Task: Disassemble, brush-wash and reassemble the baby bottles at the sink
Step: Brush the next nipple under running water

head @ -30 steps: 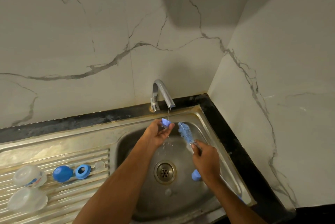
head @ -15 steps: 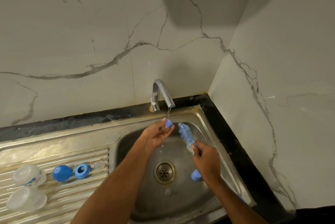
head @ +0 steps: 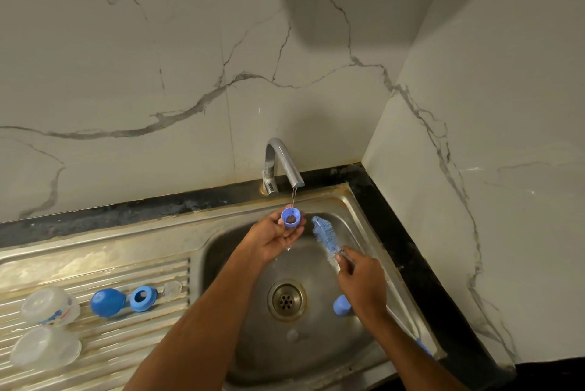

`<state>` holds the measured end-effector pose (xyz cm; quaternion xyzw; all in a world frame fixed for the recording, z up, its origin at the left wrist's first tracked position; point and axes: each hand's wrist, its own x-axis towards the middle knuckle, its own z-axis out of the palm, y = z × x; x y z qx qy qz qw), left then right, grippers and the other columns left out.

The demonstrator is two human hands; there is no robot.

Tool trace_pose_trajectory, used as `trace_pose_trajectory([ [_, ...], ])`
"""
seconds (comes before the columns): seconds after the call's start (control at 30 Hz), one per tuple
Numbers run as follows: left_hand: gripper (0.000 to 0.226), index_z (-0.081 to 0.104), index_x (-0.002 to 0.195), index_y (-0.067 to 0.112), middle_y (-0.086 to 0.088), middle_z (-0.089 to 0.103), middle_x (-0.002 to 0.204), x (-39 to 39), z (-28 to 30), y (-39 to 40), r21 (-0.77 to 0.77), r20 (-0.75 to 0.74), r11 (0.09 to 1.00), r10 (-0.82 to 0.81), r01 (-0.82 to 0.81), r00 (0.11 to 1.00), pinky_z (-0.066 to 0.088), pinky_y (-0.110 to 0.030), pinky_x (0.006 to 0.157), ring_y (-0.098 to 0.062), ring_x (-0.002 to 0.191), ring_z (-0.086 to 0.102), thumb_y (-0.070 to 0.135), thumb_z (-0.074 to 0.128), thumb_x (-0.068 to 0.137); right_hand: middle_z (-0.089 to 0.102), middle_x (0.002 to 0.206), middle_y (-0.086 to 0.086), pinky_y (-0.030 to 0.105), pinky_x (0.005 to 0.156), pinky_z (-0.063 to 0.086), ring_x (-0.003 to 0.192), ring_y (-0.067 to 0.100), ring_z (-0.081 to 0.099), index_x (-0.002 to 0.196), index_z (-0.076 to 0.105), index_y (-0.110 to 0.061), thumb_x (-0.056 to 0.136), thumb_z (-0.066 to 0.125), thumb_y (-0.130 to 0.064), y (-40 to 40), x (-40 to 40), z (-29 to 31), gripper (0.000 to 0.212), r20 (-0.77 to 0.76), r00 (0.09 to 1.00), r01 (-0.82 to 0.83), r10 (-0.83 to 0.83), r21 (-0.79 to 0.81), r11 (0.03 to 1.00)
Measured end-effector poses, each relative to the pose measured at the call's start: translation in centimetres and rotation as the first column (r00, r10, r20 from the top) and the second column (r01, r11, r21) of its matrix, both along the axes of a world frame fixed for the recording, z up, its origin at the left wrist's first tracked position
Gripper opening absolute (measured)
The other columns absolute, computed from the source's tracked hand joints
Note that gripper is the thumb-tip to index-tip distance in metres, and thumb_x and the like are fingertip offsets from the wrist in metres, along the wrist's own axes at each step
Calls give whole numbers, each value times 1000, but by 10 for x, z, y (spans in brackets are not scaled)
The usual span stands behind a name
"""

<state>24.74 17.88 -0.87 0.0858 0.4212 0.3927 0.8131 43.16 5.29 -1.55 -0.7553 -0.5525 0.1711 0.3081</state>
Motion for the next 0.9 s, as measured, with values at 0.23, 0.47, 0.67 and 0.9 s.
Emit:
trace_pose_trajectory([
  [0.23, 38, 49, 134, -10, -27, 62, 129, -1, -2, 4, -58, 23, 996, 65, -64, 998, 51, -44, 102, -36, 118, 64, -16, 38, 97, 67, 80, -15, 6, 56, 45, 67, -9, 60, 92, 70, -23, 96, 62, -26, 0, -1, -2, 10, 13, 1000, -1, 1, -8, 1000],
  [0.47, 28, 57, 121, -4, -23, 63, 122, 6, 5, 2, 28, -85, 999, 22, -19, 996, 54, -42, 96, -33, 115, 64, -12, 43, 98, 62, 75, -18, 6, 58, 46, 64, -7, 59, 84, 65, -27, 97, 60, -26, -1, 0, -1, 13, -7, 1000, -11, 11, 2, 1000],
  [0.67, 30, 56, 124, -6, -23, 64, 121, 3, -1, 3, -14, -137, 999, 33, -35, 990, 57, -41, 88, -33, 111, 65, -13, 45, 97, 57, 69, -21, 7, 55, 46, 64, -6, 60, 80, 58, -31, 97, 60, -25, -3, 1, 4, 18, -11, 1000, 11, -11, -6, 1000],
  [0.9, 26, 58, 117, -7, -25, 63, 121, 6, 3, 1, -30, -77, 999, 25, -28, 997, 55, -43, 94, -34, 114, 65, -14, 44, 96, 56, 66, -20, 9, 56, 47, 63, -6, 60, 78, 58, -32, 96, 61, -25, -4, 1, 4, 20, -22, 1000, 3, -3, 1, 1000],
])
